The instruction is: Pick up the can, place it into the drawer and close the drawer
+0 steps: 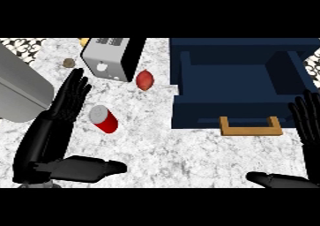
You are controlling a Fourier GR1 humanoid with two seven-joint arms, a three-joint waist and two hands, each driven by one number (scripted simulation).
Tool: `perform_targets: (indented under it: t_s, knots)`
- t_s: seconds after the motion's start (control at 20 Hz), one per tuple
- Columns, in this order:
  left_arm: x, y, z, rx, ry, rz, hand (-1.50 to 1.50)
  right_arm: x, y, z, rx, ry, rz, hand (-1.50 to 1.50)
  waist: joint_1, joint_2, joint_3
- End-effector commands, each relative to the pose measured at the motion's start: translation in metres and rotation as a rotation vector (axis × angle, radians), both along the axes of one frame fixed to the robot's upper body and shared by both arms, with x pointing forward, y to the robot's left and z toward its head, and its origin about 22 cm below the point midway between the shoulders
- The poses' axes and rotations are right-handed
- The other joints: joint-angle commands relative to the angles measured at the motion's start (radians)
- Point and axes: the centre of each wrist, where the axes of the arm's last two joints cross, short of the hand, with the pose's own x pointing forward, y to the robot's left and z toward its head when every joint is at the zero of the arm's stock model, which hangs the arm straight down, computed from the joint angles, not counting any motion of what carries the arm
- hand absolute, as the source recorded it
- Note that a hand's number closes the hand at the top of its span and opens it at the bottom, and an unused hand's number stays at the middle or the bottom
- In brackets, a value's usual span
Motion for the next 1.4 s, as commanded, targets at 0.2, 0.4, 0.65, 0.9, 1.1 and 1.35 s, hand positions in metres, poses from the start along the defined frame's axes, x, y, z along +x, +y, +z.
perform_targets:
  t_s: [0.2,0.4,0.65,0.9,1.1,1.35]
  knots:
    - [0.000,0.008,-0.009,-0.054,0.039,0.057,-1.50,-0.027,-0.011,-0.007,0.011,0.008,-0.008,-1.50,-0.001,0.000,0.000]
    - [-0.006,0.004,-0.003,-0.041,0.068,0.083,-1.50,-0.020,-0.025,-0.016,0.008,-0.004,-0.021,-1.50,0.001,0.000,0.000]
    - [0.026,0.017,-0.012,-0.031,0.061,0.082,-1.50,-0.029,-0.008,-0.006,0.003,0.014,-0.010,-1.50,-0.001,0.000,0.000]
    - [0.045,0.006,-0.044,-0.041,0.092,0.072,-1.50,-0.015,-0.007,-0.017,-0.002,-0.005,-0.019,-1.50,0.000,0.001,0.000]
    - [0.028,0.018,-0.077,-0.032,0.095,0.092,-1.50,-0.027,-0.029,-0.018,-0.009,-0.001,-0.012,-1.50,0.000,0.000,0.000]
    - [0.046,0.034,-0.088,-0.050,0.106,0.128,-1.50,-0.025,-0.031,-0.032,-0.027,0.020,-0.004,-1.50,0.000,0.001,0.000]
